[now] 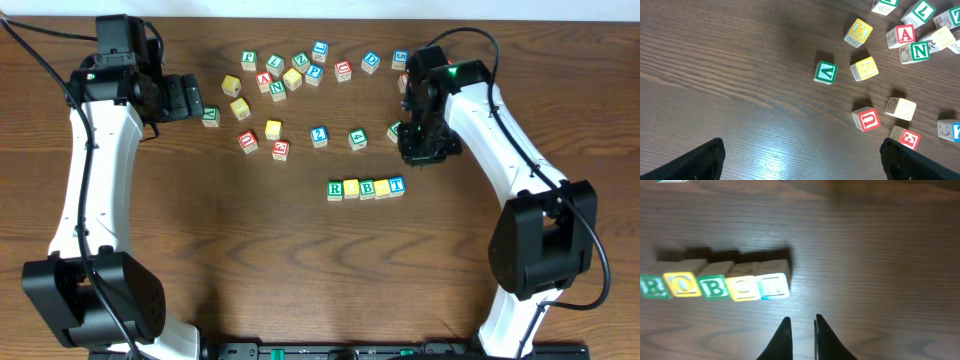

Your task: Spell out ROBOT

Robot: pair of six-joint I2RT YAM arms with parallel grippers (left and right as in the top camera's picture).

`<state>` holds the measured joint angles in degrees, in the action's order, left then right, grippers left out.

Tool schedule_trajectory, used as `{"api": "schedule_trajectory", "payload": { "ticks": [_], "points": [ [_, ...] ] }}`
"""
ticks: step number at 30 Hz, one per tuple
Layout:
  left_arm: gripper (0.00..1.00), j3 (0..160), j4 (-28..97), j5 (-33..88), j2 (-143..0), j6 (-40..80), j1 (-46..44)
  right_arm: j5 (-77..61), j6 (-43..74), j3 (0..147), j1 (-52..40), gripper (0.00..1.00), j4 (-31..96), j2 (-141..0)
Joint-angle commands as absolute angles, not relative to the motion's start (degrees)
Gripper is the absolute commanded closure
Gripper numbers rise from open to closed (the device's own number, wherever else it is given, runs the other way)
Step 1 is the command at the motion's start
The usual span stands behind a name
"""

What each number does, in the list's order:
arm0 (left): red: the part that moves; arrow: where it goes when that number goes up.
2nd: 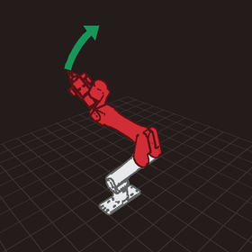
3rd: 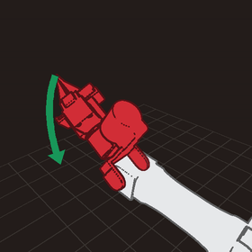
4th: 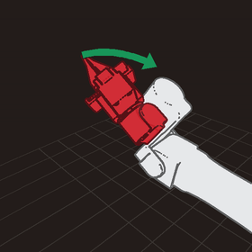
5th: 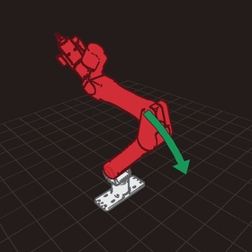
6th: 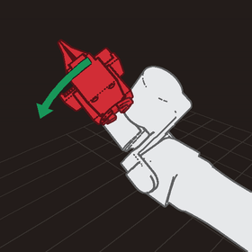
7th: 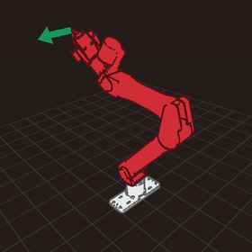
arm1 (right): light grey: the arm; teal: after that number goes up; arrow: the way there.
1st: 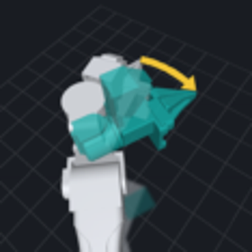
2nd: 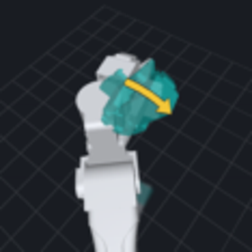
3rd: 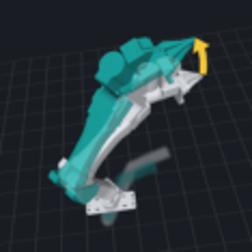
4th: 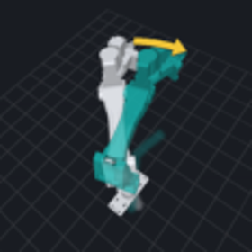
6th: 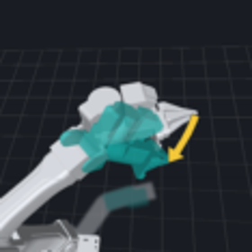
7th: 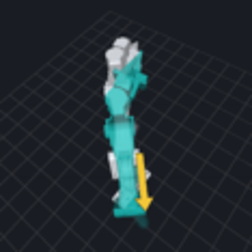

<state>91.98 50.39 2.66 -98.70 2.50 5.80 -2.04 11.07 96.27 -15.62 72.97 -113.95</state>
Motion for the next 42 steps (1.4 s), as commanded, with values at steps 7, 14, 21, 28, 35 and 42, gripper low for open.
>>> {"api": "schedule_trajectory", "payload": {
  "ticks": [7,14,21,28,35,42],
  "points": [
    [0.03,92.86,50.50,1.93,-98.59,1.72,5.89,0.49,11.35,86.94,-14.68,0.92,65.91,-113.54],
    [0.02,92.86,50.50,1.93,-98.59,1.72,5.87,-3.88,10.66,79.46,-14.72,0.91,55.46,-113.54],
    [0.02,92.86,50.50,1.93,-98.59,1.72,5.87,-7.97,10.61,76.47,-14.74,0.91,51.59,-113.54],
    [0.02,92.86,50.50,1.93,-98.59,1.72,5.89,-9.74,10.70,76.16,-16.05,0.92,51.77,-113.54],
    [0.02,92.86,50.50,1.93,-98.59,1.72,5.89,-11.00,11.92,76.16,-16.60,0.94,52.21,-113.54],
    [0.02,92.86,50.50,1.93,-98.59,1.72,5.87,-11.03,11.00,77.41,-16.40,0.90,52.29,-111.48]
  ]
}}
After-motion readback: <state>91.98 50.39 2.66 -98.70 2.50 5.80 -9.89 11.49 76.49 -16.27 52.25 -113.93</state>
